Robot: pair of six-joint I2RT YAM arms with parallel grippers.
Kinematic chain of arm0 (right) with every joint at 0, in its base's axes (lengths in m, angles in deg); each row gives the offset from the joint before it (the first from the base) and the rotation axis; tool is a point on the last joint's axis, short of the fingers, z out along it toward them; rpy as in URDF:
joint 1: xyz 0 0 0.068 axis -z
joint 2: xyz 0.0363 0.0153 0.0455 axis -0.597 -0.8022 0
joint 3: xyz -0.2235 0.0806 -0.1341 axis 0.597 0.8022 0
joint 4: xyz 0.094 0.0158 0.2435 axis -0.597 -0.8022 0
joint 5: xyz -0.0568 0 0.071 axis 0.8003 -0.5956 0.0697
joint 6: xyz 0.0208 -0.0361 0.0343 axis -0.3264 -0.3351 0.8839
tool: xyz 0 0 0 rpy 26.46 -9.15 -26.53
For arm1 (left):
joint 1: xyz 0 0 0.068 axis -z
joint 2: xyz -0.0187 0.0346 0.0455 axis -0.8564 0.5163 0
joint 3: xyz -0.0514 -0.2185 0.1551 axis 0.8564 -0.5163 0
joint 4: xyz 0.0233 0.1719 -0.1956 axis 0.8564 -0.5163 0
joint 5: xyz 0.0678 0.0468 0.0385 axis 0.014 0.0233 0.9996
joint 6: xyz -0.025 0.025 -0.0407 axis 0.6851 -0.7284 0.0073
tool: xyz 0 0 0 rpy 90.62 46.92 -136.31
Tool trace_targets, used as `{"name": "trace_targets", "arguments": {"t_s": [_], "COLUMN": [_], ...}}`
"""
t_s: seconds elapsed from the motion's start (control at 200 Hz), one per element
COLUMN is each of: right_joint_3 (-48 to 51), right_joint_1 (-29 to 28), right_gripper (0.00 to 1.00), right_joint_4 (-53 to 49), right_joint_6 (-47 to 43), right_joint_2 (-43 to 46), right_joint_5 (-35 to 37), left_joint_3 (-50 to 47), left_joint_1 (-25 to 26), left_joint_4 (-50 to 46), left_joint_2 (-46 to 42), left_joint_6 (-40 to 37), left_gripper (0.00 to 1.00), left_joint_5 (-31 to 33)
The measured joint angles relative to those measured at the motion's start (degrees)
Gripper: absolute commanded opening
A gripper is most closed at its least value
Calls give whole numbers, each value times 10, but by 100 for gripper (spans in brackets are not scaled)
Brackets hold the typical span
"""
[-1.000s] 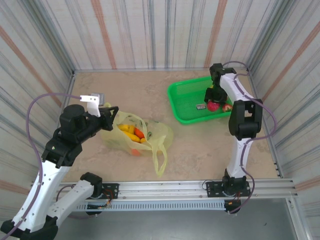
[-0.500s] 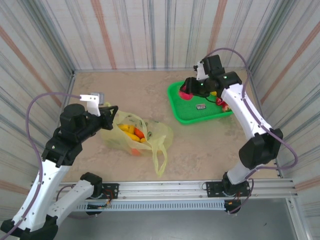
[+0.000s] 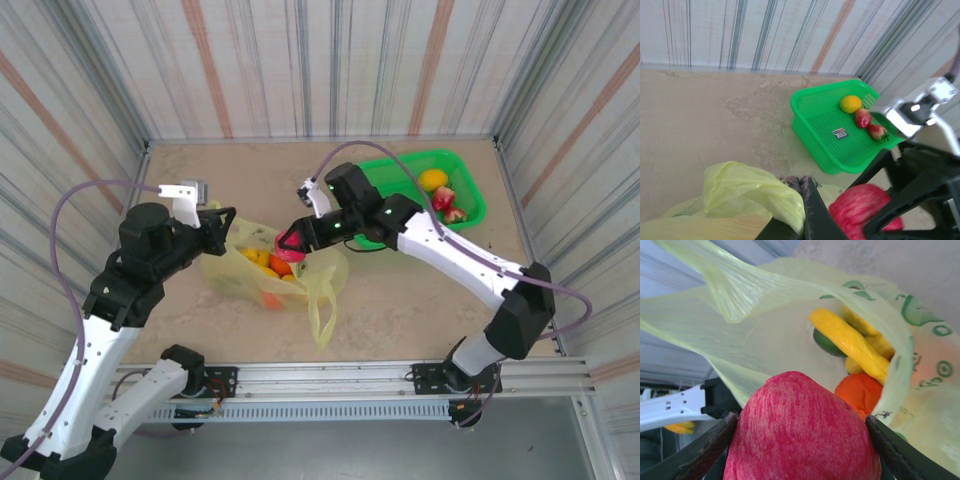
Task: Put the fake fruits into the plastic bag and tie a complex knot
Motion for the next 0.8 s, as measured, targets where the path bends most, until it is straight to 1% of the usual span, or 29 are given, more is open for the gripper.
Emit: {"name": "trace_targets", "arguments": {"t_s": [0.311,0.416,0.501,0.651,0.686,0.801], "right_joint_3": [-87,-116,-122,-120,-115,-92], "right_joint_1": [-51,-70,-82,-87,-87,-86], "right_gripper": [63,73,83,90,94,100], "right_joint_4": [17,7,-5,-15,-14,-16], "right_joint_6": [10,6,1,-9,-11,-21], "right_joint_2": [-141,-174,-183,-183,-180,-159], "right_joint_5": [45,77,104,145,153,187], "left_joint_3": [2,4,7,9,9,9], "left_joint_1": [0,0,0,0,0,0], "left_joint_4": [-9,-13,-16,-23,-24,-25], "left_joint_2": [0,-1,-2,-5,-5,-5], "left_joint_6": [11,12,12,12,12,12], "left_gripper": [0,0,0,0,0,0], "left_joint_5": [-2,-2,-2,-2,-2,-2]}}
